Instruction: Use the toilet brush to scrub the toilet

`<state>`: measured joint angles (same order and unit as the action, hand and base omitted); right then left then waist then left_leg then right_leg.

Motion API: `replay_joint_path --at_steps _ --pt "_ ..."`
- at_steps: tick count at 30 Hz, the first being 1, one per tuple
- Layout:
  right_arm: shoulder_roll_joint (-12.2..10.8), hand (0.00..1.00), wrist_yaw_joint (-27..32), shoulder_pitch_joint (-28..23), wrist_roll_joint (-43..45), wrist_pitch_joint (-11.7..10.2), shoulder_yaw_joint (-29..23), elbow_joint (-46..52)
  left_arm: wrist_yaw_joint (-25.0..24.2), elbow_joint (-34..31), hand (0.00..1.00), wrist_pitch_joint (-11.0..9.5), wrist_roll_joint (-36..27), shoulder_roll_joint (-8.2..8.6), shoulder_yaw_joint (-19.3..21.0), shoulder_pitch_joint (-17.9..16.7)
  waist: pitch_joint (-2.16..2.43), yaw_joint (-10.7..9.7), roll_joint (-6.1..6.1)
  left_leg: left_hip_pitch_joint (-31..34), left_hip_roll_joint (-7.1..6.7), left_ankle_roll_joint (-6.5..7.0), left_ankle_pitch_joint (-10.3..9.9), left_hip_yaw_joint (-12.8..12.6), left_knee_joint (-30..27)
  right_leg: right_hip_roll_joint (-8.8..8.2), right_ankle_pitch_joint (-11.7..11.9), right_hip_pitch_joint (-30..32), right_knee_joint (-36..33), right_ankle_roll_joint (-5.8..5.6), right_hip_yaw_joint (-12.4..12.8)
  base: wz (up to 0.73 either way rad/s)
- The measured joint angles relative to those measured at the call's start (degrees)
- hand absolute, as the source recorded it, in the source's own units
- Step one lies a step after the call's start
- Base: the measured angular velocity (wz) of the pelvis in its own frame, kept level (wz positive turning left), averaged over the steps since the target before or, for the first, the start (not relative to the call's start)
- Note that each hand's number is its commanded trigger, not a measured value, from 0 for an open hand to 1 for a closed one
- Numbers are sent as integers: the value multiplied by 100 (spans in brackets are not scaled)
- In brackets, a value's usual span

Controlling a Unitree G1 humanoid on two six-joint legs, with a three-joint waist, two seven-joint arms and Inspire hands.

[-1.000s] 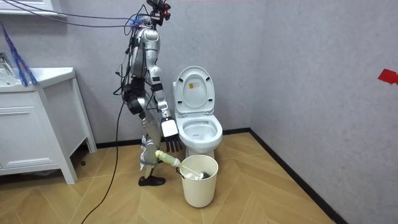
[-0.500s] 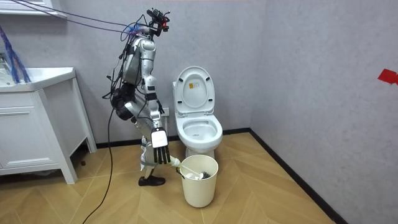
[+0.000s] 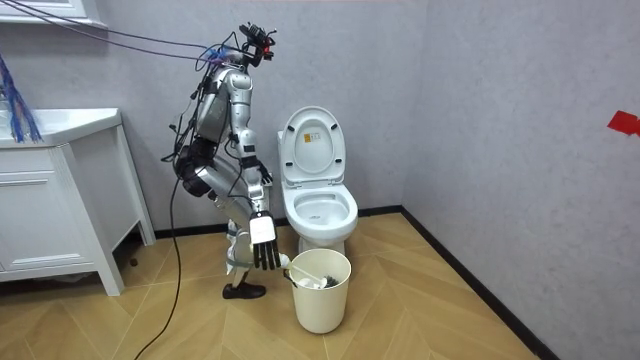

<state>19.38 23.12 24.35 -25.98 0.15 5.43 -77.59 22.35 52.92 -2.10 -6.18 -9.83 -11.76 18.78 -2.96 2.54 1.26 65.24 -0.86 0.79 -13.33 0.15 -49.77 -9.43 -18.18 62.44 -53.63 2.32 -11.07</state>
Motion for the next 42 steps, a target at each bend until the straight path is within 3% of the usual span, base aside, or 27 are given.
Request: replay_joint_path --at_steps 4,13,20,21,23,24,28,33,42 --pt "74 0 -18 51 7 2 218 11 -1 -34 0 -7 13 -18 -195 174 -8 91 25 260 -6 -18 -35 6 -186 -31 -63 264 -214 30 -7 2" --pt "140 0 -218 270 -27 -28 232 -3 -19 -73 0 -39 8 -35 -301 182 -50 111 127 696 -44 -45 -79 18 -427 -140 -202 711 -573 104 -12 6" --pt "207 0 -343 262 25 -51 212 -4 -41 -226 0 -89 11 -60 -299 87 -52 106 136 928 -51 -54 -175 15 -642 -162 -269 950 -774 128 21 -1" --pt "212 9 -380 260 17 -48 217 -5 -39 -226 0 -89 11 -64 -298 67 -51 108 137 935 -62 -55 -207 12 -694 -161 -297 965 -825 118 47 0" --pt "231 80 -456 260 -19 -48 218 -4 -32 -233 0 -98 7 -78 -298 70 -50 110 140 969 -79 -56 -212 8 -708 -160 -313 1011 -850 100 78 0" --pt "237 100 -468 260 -33 -48 220 -14 -23 -235 0 -101 8 -94 -298 72 -48 118 145 1012 -79 -54 -216 8 -745 -161 -317 1051 -883 98 80 0" --pt "248 100 -551 242 -82 -27 248 -61 -11 -231 0 -101 0 -108 -303 62 -51 177 151 1061 -88 -54 -276 4 -891 -161 -381 1109 -1028 86 121 -1" --pt "296 100 -581 189 -152 -6 463 -49 -12 -278 0 -102 -117 -134 -439 44 -45 250 244 1131 -89 -55 -319 9 -999 -169 -431 1170 -1131 83 130 0" --pt "296 100 -644 155 -164 19 509 -54 -18 -301 0 -104 -112 -183 -543 13 -45 256 255 1136 -90 -54 -331 -10 -1007 -173 -447 1189 -1158 85 148 0"
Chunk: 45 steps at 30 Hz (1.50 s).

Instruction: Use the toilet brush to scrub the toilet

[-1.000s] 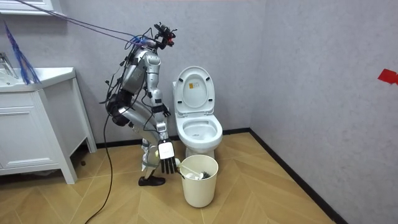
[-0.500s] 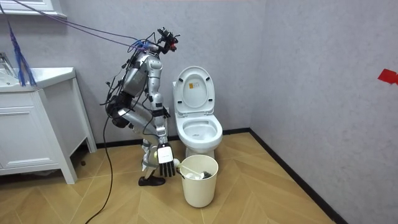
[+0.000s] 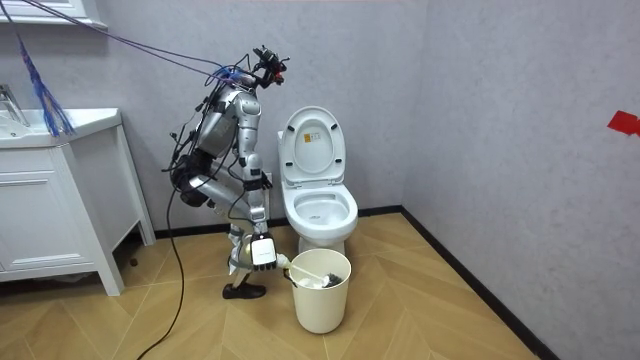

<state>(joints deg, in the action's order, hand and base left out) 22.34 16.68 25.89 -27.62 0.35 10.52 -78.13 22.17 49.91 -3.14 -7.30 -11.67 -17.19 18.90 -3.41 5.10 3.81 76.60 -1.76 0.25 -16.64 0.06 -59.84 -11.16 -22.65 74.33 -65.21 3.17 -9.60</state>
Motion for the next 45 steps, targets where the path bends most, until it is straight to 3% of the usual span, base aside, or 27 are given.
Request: replay_joint_path --at_steps 10,15,18,22,24,28,31,33,38,43,45 --pt "-22 100 -296 -252 119 49 242 11 -138 -177 0 -64 55 0 -3 -362 1 -40 -14 -408 35 -5 -35 23 40 30 -3 -445 102 4 -41 -1" --pt "-76 100 -379 -455 85 55 387 9 -137 -252 0 -86 16 -24 -95 -667 4 -147 -34 -1050 24 16 6 36 388 32 50 -1113 472 -52 -102 0" --pt "-164 100 -443 -533 28 55 383 -60 -154 -241 0 -100 9 -39 -93 -831 4 -159 -58 -1587 84 24 69 39 750 143 185 -1664 919 -92 -154 -10" --pt "-283 100 -495 -714 -143 27 285 -179 -260 -120 0 -131 5 -70 -75 -982 11 -189 -99 -2405 109 47 159 42 1295 165 305 -2537 1531 -123 -294 1" --pt "-404 100 -577 -877 -375 20 178 -181 -342 -96 0 -146 58 -93 -62 -1113 36 -206 -182 -2849 103 48 233 44 1677 201 384 -2975 1912 -163 -327 2" --pt "-502 100 -642 -1042 -790 22 -67 -204 -513 -43 0 -152 41 -57 -27 -1448 70 -217 -220 -3539 107 56 247 41 2128 300 476 -3675 2447 -244 -319 -4" --pt "-532 100 -687 -1300 -837 -27 -305 -197 -600 -43 0 -157 67 -59 236 -1792 129 -239 -257 -4108 108 64 277 52 2531 359 537 -4291 2928 -309 -360 4" --pt "-641 100 -707 -1587 -940 -53 -309 -193 -669 -51 0 -158 81 -72 489 -2107 213 -242 -318 -4621 108 63 278 66 2843 395 569 -4849 3325 -344 -432 8" --pt "-864 100 -977 -2173 -958 -71 -448 -150 -898 -183 0 -182 314 -38 969 -2745 301 -333 -426 -5672 102 62 278 64 3441 473 612 -5993 4089 -426 -550 9" --pt "-874 100 -1044 -2803 -998 -78 -633 137 -1054 -766 0 -187 391 -31 1195 -3181 300 -353 -456 -6304 97 62 278 37 3669 513 645 -6764 4475 -451 -628 17" --pt "-876 100 -1065 -2955 -983 -95 -701 374 -1054 -841 0 -221 458 -22 1256 -3341 279 -343 -491 -6697 96 61 278 5 3877 535 649 -7147 4688 -458 -634 -10"
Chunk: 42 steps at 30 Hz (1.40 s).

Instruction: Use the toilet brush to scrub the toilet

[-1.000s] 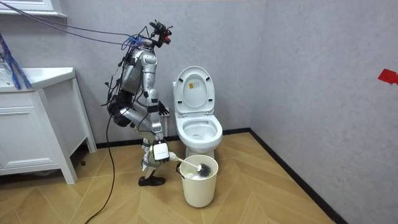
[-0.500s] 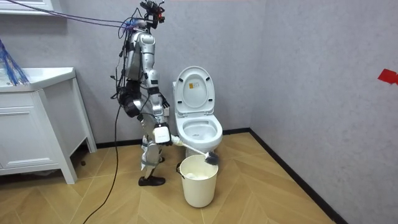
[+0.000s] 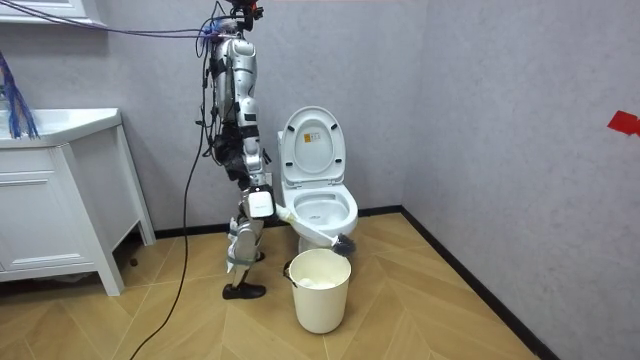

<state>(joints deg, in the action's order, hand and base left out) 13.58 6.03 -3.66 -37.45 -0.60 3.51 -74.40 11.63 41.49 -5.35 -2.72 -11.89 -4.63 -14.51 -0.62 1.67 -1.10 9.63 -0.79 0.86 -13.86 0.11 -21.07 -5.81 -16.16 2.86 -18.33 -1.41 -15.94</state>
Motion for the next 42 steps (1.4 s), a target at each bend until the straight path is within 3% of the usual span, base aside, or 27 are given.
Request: replay_joint_path --at_steps 3,9,13,15,17,21,23,25,26,27,29,31,38,42 --pt "0 100 -63 -83 27 -13 -36 62 -1 -48 0 0 -1 0 12 -120 -14 -31 -39 -278 3 -4 -2 4 107 41 15 -316 241 -10 -52 6" --pt "-37 100 -290 -151 696 2 -49 102 -87 -772 0 -6 323 8 250 -712 31 -28 -126 -591 7 -27 -11 15 246 86 28 -711 467 -8 -167 11" --pt "-33 100 -423 -130 1084 3 -48 117 -203 -1103 0 -4 597 2 341 -911 35 28 -163 -732 0 -43 -1 30 345 81 36 -827 481 -19 -198 6" --pt "-32 100 -425 -100 1293 1 -114 202 -242 -1545 0 0 717 2 375 -1066 43 28 -163 -776 -5 -43 -1 43 339 79 42 -890 484 -27 -218 7" --pt "-36 100 -414 -39 1432 -2 -208 184 -243 -1938 0 9 941 3 528 -1110 22 47 -182 -820 -7 -48 -3 70 345 82 42 -950 485 -27 -236 10" --pt "-30 100 -268 -28 1653 -70 -390 222 -226 -3261 0 270 1522 -22 834 -1555 -14 111 -202 -777 -15 -68 -14 171 333 94 43 -968 498 -26 -304 11" --pt "-28 100 -214 -8 1653 -148 -474 69 -202 -3783 0 336 1826 -9 909 -1568 -23 214 -172 -682 -20 -69 -13 260 220 120 84 -986 585 -27 -393 27" --pt "-30 100 -206 30 1663 -230 -474 -141 -49 -4497 0 201 2009 -6 895 -1553 -13 222 -141 -582 -51 -72 -6 391 149 129 117 -1002 657 -24 -524 36" --pt "-27 100 -198 66 1719 -260 -479 -218 74 -4797 0 -43 2115 -4 876 -1458 11 218 -131 -572 -81 -68 14 445 173 121 128 -1012 660 -31 -557 14" --pt "-28 100 -194 67 1762 -273 -475 -228 222 -4883 0 -271 2234 -4 862 -1377 1 209 -118 -605 -100 -64 37 451 237 101 131 -1020 661 -37 -559 6" --pt "-29 100 -198 34 1765 -335 -468 -224 390 -4886 0 -396 2367 -7 780 -1257 48 188 -6 -649 -117 -55 48 437 266 80 132 -1046 662 -44 -558 -2" --pt "-48 100 -199 -12 1765 -343 -467 -226 426 -4885 0 -426 2376 -7 701 -1192 52 147 45 -705 -119 -57 57 424 309 74 130 -1069 672 -47 -551 -5" --pt "-23 100 -198 -11 2343 -353 -468 -201 391 -4877 0 -424 2735 -31 231 -1190 15 111 -110 -734 -103 -76 74 425 362 92 130 -1071 680 -47 -535 0" --pt "-24 100 -196 38 2802 -363 -466 -95 370 -4877 0 -425 2992 -41 73 -1184 40 99 -219 -733 -101 -76 74 383 367 86 131 -1061 685 -47 -528 -2"
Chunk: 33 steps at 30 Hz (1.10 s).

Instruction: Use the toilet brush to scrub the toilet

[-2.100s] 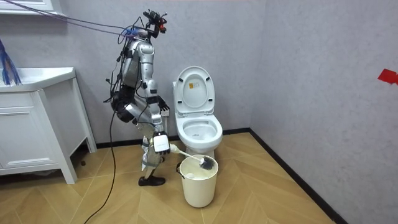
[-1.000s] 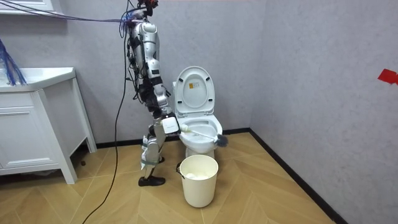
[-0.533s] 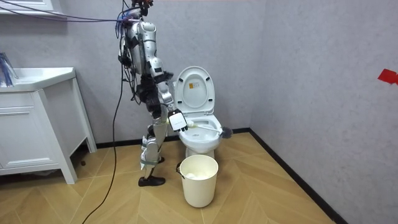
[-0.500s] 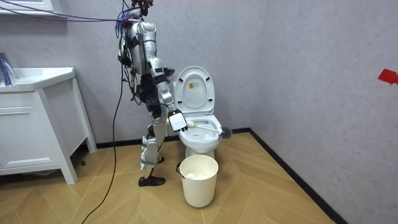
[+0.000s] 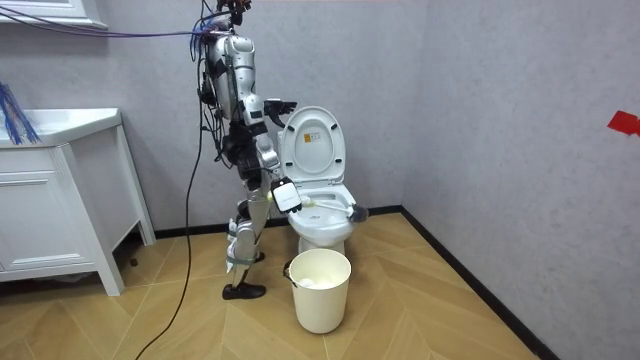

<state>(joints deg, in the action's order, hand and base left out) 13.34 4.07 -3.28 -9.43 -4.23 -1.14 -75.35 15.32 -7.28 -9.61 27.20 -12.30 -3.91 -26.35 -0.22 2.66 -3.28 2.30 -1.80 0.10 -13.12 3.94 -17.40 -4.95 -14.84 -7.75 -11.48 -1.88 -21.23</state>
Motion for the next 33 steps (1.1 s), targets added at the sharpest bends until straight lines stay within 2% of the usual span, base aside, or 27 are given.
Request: replay_joint_path --at_steps 3,9,11,16,18,21,24,27,33 --pt "11 100 4 9 364 23 9 87 -52 31 0 7 1 -92 -62 -4 -4 94 -27 10 10 0 0 -21 0 6 4 26 -5 5 49 -5" --pt "59 100 -139 174 1106 14 451 290 -228 528 0 10 -31 -238 -405 -28 -1 89 -11 25 14 6 3 -33 -22 5 13 50 -35 12 64 -1" --pt "60 100 -234 276 1578 14 516 378 -334 564 0 1 -34 -268 -528 -13 3 92 -7 98 16 7 3 -29 -47 5 14 113 -46 15 61 0" --pt "63 100 -231 434 2480 -88 693 470 -583 804 0 -21 -7 -352 -543 103 6 108 12 226 20 9 5 -35 -77 -1 15 262 -115 16 67 -1" --pt "89 100 -209 484 3003 -101 851 502 -599 872 0 -23 -7 -451 -583 96 3 168 14 229 23 10 5 -62 -50 -5 15 293 -115 16 85 -8" --pt "194 100 -199 417 3616 -99 1054 783 -598 1083 0 -50 -4 -463 -579 131 7 271 19 249 32 16 11 -117 -13 -11 15 360 -120 16 140 -9" --pt "284 100 -162 399 4195 -100 1128 1192 -599 1246 0 -263 7 -491 -587 178 14 346 55 354 50 18 12 -188 -23 -6 17 494 -127 19 211 -11" --pt "299 100 -153 352 4576 -94 1129 1502 -597 1418 0 -377 232 -497 -585 226 16 415 90 354 54 18 12 -201 -15 -4 17 500 -124 20 219 -2" --pt "452 100 -98 63 4808 -77 1123 2003 -598 1419 0 -386 386 -498 -582 232 17 498 92 358 54 18 13 -200 -2 -1 17 502 -107 20 213 0"
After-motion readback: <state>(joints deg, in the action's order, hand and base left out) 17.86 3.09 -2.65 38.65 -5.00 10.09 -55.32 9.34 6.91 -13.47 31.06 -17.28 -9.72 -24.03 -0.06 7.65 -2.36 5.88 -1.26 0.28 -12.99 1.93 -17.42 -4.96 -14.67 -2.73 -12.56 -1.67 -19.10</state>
